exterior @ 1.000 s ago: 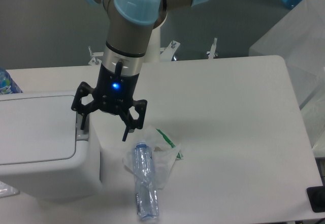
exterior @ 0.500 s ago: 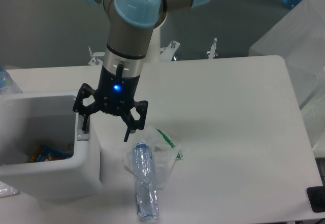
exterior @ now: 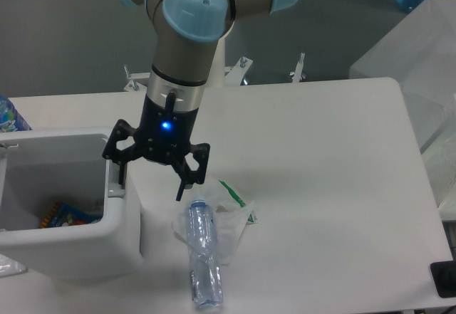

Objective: Open the trash can
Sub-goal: 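Keep the gripper by the bin as the lid swings open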

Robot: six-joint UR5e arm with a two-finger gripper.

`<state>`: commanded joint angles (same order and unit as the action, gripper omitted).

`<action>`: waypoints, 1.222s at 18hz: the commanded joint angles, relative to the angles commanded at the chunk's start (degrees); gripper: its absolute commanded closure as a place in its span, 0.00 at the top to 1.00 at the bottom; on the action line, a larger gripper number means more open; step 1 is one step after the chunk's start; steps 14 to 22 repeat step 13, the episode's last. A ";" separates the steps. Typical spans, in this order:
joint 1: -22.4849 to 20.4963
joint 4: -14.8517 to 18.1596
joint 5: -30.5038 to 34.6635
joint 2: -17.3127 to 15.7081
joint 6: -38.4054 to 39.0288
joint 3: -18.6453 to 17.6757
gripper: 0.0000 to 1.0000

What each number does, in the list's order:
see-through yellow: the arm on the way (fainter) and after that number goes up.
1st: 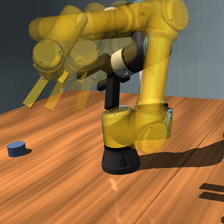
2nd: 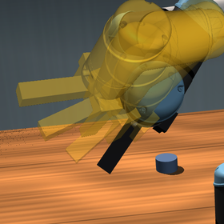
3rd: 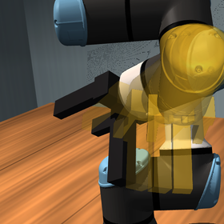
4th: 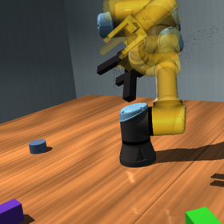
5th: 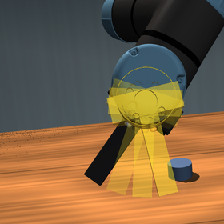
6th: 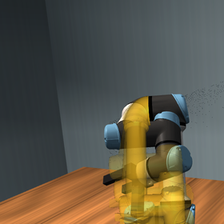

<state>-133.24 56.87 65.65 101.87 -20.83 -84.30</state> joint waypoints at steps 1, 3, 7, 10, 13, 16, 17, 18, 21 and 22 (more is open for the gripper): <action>-0.96 0.00 0.00 0.00 -0.09 1.58 1.00; -1.85 0.09 0.09 0.09 -0.35 4.65 1.00; -3.61 0.87 9.20 0.09 -3.94 6.87 1.00; -6.32 4.64 12.83 -0.26 -11.06 6.95 1.00; -9.05 7.20 12.92 -0.44 -16.33 6.95 1.00; -9.05 7.20 12.92 -0.44 -16.33 6.95 1.00; -9.05 7.20 12.92 -0.44 -16.33 6.95 1.00; -9.05 7.20 12.92 -0.44 -16.33 6.95 1.00; -9.05 7.20 12.92 -0.44 -16.33 6.95 1.00; -9.05 7.20 12.92 -0.44 -16.33 6.95 1.00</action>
